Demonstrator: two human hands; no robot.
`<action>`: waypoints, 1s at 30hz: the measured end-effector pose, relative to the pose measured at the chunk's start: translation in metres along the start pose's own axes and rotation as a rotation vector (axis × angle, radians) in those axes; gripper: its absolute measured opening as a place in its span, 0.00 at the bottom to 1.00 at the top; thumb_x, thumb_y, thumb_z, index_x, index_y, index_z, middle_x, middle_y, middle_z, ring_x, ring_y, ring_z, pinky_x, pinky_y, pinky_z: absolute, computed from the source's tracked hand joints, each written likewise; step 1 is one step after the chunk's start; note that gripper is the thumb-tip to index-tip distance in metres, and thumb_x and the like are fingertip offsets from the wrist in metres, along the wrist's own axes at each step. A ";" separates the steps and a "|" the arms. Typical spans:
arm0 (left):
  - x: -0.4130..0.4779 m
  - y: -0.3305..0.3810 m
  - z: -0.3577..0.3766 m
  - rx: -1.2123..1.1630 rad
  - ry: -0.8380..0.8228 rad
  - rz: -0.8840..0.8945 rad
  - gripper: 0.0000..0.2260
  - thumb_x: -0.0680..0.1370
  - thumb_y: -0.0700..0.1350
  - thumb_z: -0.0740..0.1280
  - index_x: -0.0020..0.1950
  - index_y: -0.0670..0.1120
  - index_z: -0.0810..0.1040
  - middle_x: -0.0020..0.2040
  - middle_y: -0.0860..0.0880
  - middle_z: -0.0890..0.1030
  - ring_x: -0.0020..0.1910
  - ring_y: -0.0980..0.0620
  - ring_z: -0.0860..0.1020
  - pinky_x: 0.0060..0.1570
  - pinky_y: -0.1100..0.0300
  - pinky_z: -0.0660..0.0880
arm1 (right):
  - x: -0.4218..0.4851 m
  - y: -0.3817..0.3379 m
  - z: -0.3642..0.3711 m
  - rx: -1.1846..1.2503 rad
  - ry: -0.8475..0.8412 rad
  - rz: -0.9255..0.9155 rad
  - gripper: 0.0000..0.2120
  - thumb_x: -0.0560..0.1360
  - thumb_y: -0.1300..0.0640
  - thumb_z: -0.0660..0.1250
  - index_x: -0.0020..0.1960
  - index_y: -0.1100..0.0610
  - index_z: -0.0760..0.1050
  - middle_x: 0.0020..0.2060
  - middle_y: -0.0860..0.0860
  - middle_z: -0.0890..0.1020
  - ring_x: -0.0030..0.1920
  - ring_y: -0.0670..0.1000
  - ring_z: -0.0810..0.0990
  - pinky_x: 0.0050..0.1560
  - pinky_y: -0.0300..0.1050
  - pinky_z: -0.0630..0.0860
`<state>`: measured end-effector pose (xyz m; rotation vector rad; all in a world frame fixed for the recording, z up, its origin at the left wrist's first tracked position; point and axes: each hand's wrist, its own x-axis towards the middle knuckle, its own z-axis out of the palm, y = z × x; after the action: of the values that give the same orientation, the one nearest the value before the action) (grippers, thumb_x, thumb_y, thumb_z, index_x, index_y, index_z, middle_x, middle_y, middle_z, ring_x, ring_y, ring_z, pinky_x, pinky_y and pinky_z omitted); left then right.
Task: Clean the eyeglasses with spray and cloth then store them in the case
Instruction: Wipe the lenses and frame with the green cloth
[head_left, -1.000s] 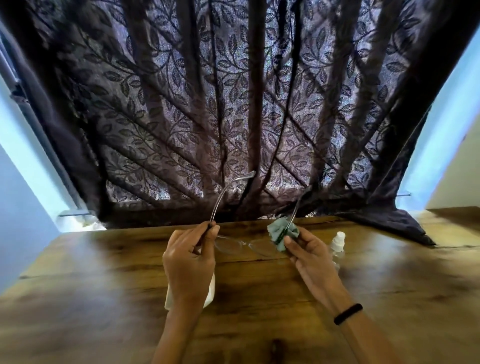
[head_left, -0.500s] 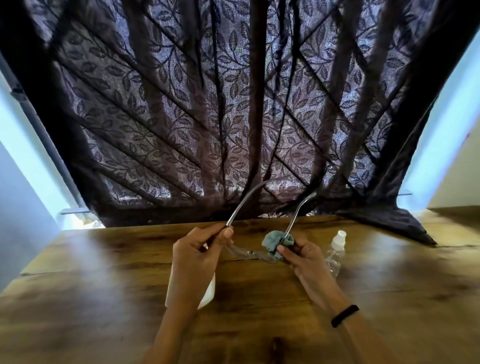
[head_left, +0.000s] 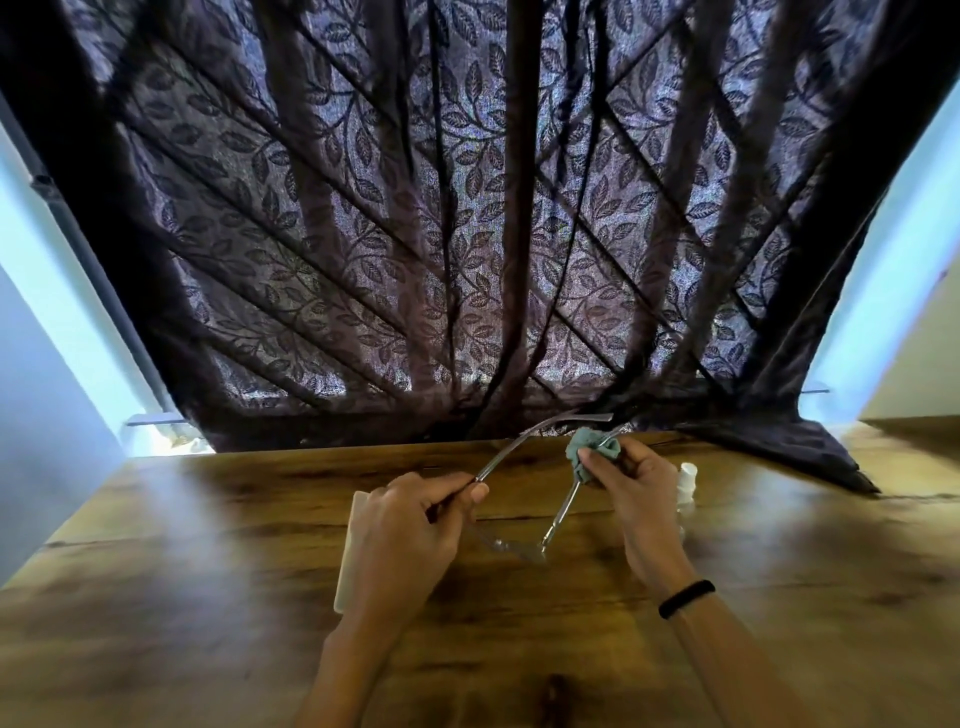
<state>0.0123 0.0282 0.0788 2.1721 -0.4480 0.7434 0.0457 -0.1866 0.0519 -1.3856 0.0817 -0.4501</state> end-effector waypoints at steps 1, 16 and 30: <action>0.001 0.002 -0.001 0.011 -0.016 -0.006 0.21 0.72 0.67 0.56 0.43 0.56 0.82 0.28 0.69 0.75 0.36 0.68 0.77 0.32 0.74 0.68 | 0.000 0.000 0.000 -0.031 0.022 -0.026 0.09 0.70 0.67 0.70 0.48 0.58 0.79 0.41 0.51 0.84 0.38 0.42 0.83 0.37 0.32 0.78; 0.001 0.017 0.006 -0.108 0.136 -0.217 0.05 0.73 0.41 0.69 0.47 0.47 0.83 0.29 0.60 0.79 0.34 0.62 0.79 0.35 0.78 0.69 | -0.013 0.006 0.009 -0.211 0.153 -0.085 0.08 0.70 0.63 0.70 0.49 0.56 0.79 0.37 0.45 0.81 0.37 0.40 0.81 0.34 0.28 0.75; -0.003 0.023 0.013 -0.096 0.258 -0.148 0.08 0.70 0.38 0.70 0.49 0.42 0.82 0.38 0.62 0.78 0.38 0.75 0.75 0.38 0.80 0.70 | -0.037 0.022 0.018 0.003 -0.021 0.358 0.08 0.69 0.59 0.71 0.47 0.60 0.79 0.45 0.56 0.84 0.49 0.54 0.82 0.56 0.51 0.76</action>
<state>0.0026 0.0038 0.0835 1.9625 -0.1830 0.8858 0.0234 -0.1542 0.0268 -1.3382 0.3061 -0.1371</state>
